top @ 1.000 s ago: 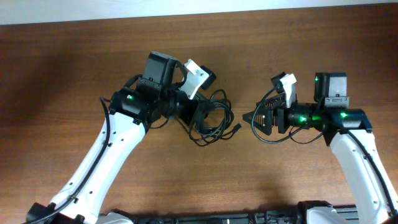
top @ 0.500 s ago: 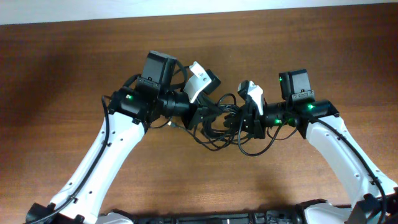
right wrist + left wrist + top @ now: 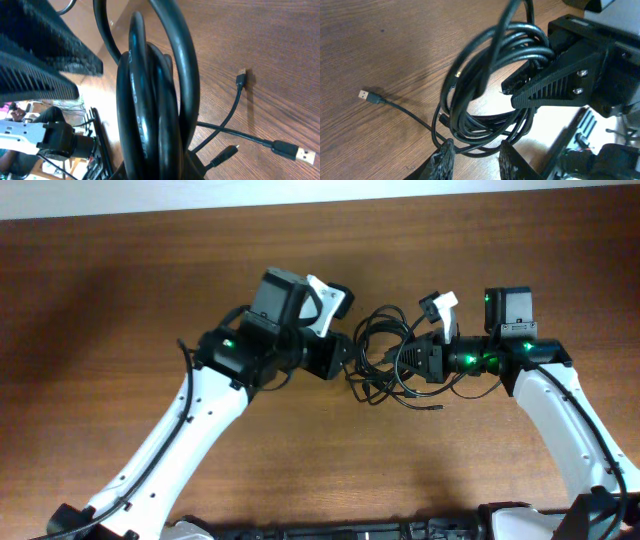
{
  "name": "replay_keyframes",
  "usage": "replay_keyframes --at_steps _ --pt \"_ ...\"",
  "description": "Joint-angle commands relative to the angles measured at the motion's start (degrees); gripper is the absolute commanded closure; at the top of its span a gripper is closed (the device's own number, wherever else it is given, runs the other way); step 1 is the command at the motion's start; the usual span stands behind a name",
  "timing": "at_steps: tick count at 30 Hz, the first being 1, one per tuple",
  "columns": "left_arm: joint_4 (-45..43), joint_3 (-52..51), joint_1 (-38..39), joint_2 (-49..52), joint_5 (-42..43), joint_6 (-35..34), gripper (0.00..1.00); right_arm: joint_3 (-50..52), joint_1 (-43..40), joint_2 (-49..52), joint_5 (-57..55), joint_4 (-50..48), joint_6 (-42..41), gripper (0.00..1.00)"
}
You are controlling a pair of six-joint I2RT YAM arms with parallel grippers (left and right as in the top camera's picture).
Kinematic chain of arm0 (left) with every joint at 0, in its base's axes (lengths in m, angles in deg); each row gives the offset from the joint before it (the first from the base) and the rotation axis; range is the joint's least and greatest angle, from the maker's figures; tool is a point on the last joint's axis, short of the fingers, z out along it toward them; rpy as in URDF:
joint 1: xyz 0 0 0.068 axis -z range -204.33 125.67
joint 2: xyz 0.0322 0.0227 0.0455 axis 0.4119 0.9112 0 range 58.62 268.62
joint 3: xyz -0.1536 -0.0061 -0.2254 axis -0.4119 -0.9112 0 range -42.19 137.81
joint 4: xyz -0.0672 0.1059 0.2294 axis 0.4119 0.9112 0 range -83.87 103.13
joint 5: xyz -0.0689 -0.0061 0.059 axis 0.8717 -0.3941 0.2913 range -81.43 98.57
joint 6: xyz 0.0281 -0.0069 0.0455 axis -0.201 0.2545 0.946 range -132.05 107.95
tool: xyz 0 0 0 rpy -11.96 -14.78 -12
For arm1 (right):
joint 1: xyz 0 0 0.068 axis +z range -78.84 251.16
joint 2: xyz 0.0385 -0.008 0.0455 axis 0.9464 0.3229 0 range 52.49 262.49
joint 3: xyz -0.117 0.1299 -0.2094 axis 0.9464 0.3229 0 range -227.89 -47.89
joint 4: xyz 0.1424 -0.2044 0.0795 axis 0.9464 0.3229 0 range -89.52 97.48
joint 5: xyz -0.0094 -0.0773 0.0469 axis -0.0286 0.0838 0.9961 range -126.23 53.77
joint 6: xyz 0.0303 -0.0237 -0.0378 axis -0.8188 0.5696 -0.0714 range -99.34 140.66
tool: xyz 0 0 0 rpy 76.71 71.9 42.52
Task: Untangle cables
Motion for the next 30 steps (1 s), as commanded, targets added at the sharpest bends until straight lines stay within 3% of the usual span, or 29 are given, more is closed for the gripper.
replay_keyframes --at_steps 1,6,12,20,27,30 --pt "-0.15 -0.76 3.72 -0.07 -13.75 -5.86 0.71 -0.48 -0.07 0.39 1.53 -0.28 -1.55 0.96" --pt "-0.63 -0.83 4.76 4.83 -18.49 -10.75 0.80 -0.48 -0.07 0.39 2.82 -0.02 -1.57 0.96" --pt "-4.28 -0.83 5.35 7.76 -13.44 -10.88 0.83 -0.48 -0.07 0.39 2.51 -0.15 -1.53 0.96" --pt "-0.96 -0.83 5.35 6.93 -4.87 -4.63 0.80 -0.48 -0.11 0.39 1.66 -0.15 -1.57 0.96" --pt "-1.05 -0.83 5.35 6.95 -4.61 -4.63 0.78 -0.48 -0.11 0.39 1.66 -0.15 -2.84 0.96" --pt "-1.49 -0.83 5.35 6.93 -0.76 -4.59 0.78 -0.48 -0.11 0.39 1.66 -0.17 -2.84 0.96"
